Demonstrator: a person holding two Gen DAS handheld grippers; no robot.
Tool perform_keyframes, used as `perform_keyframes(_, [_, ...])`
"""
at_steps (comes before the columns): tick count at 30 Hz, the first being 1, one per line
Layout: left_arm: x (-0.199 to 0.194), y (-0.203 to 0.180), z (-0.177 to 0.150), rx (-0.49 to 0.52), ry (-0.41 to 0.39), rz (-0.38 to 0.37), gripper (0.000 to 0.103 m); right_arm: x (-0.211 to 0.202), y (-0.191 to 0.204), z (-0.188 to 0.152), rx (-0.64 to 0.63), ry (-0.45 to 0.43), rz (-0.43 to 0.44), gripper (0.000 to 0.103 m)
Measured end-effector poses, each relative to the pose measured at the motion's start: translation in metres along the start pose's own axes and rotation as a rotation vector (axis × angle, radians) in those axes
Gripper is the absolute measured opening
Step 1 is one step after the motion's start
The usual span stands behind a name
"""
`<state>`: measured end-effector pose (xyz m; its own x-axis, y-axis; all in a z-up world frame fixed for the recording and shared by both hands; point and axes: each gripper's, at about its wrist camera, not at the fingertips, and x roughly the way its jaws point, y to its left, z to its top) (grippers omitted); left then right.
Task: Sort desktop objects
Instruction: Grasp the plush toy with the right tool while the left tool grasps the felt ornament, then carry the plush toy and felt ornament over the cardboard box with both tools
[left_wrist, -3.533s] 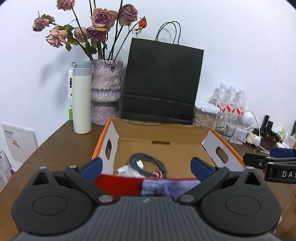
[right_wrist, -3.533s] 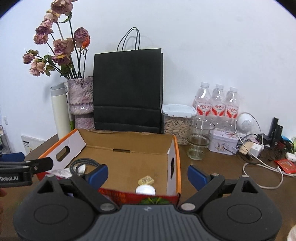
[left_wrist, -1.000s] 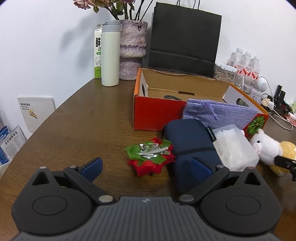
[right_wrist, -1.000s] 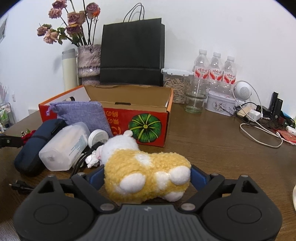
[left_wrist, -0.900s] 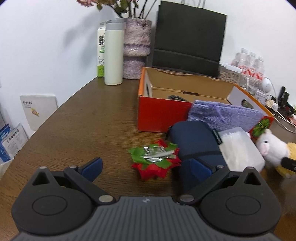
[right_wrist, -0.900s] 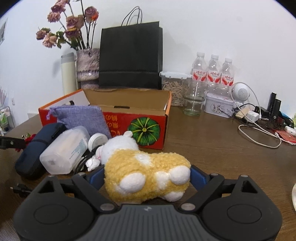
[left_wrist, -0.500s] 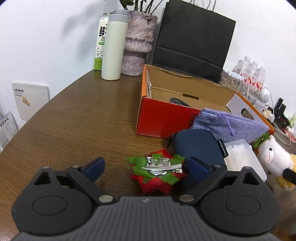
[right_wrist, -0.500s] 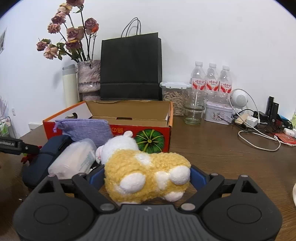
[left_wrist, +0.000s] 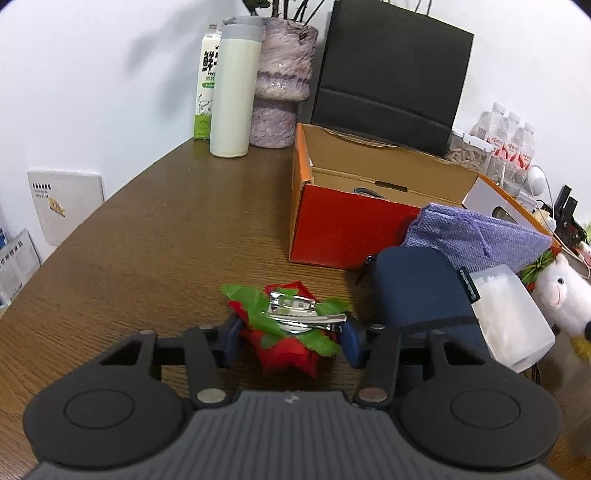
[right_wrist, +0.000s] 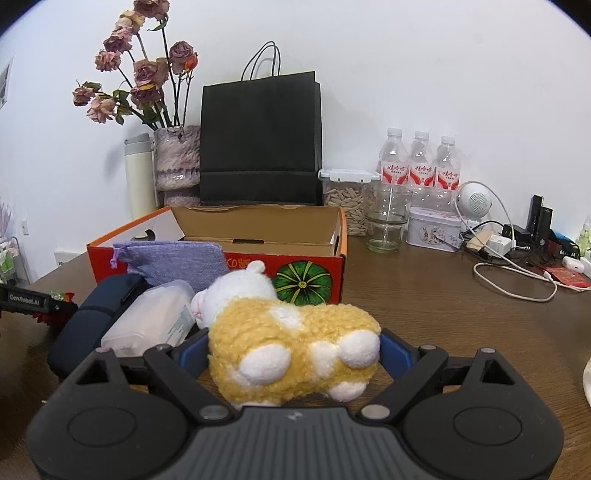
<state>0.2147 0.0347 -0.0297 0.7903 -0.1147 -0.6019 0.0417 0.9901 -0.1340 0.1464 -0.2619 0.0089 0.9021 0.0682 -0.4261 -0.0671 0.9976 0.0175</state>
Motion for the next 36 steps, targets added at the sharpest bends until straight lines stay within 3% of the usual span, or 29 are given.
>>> perform_keyframes(11, [-0.033, -0.012, 0.0, 0.043, -0.122, 0.041, 0.05, -0.019, 0.001, 0.003, 0.018, -0.077, -0.014, 0.091])
perform_keyframes(20, [-0.064, -0.047, 0.052, 0.121, -0.286, -0.039, 0.05, -0.02, 0.011, 0.045, -0.011, -0.147, 0.035, 0.091])
perform_keyframes(25, [-0.057, -0.068, 0.076, 0.117, -0.346, -0.068, 0.05, -0.009, 0.025, 0.075, -0.056, -0.201, 0.025, 0.091])
perform_keyframes(29, [-0.043, -0.076, 0.086, 0.114, -0.358, -0.075, 0.05, 0.013, 0.028, 0.096, -0.018, -0.216, 0.04, 0.091])
perform_keyframes(36, [0.001, -0.078, 0.101, 0.111, -0.343, -0.085, 0.05, 0.07, 0.031, 0.109, 0.012, -0.18, 0.053, 0.091])
